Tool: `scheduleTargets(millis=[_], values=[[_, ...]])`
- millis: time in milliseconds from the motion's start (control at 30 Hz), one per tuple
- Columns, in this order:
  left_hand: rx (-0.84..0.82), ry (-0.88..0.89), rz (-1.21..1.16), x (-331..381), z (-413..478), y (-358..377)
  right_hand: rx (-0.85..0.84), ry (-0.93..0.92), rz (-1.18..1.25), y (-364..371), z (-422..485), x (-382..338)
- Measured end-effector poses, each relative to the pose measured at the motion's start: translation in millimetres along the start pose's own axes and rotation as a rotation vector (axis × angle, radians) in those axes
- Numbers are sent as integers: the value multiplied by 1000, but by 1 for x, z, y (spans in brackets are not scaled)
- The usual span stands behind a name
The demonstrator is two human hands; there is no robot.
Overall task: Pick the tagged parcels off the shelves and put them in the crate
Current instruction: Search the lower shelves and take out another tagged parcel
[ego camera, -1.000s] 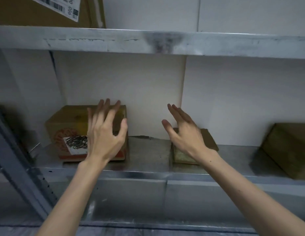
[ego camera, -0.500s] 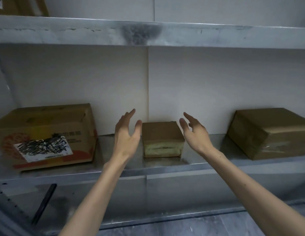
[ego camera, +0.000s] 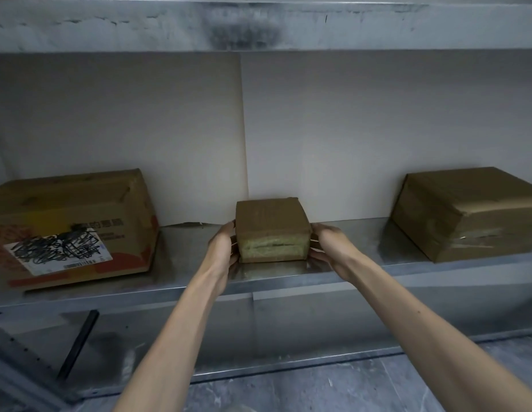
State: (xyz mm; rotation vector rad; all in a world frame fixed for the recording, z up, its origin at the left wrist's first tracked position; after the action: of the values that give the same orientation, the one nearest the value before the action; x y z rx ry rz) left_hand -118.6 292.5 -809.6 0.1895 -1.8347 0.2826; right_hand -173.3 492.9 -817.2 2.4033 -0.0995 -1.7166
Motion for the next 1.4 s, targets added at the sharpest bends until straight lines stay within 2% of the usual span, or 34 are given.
scheduleTargets(millis=[300, 533, 833, 1167, 1400], values=[[33, 41, 41, 6, -3, -9, -47, -52, -55, 2, -5, -8], [59, 203, 202, 15, -1, -26, -90, -185, -64, 1, -2, -15], [71, 219, 146, 17, -11, -36, -1, -318, -32, 7, -14, -25], [40, 221, 115, 17, -16, -38, -11, -353, -80, 12, -19, -37], [85, 273, 151, 25, -14, -44, -41, -365, 36, 11, -20, -42]])
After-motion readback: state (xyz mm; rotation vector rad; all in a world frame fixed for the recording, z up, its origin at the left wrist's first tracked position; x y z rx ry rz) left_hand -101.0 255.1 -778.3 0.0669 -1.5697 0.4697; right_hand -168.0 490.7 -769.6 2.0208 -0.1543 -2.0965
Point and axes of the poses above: each hand's wrist, its own z-axis towards the middle knuckle, its own y-axis out of the palm, x = y × z, the point moved 4 cm from there along z, towards the middle knuckle, and after that the axes turned 15 degrees about z, right-handed, at the moved point
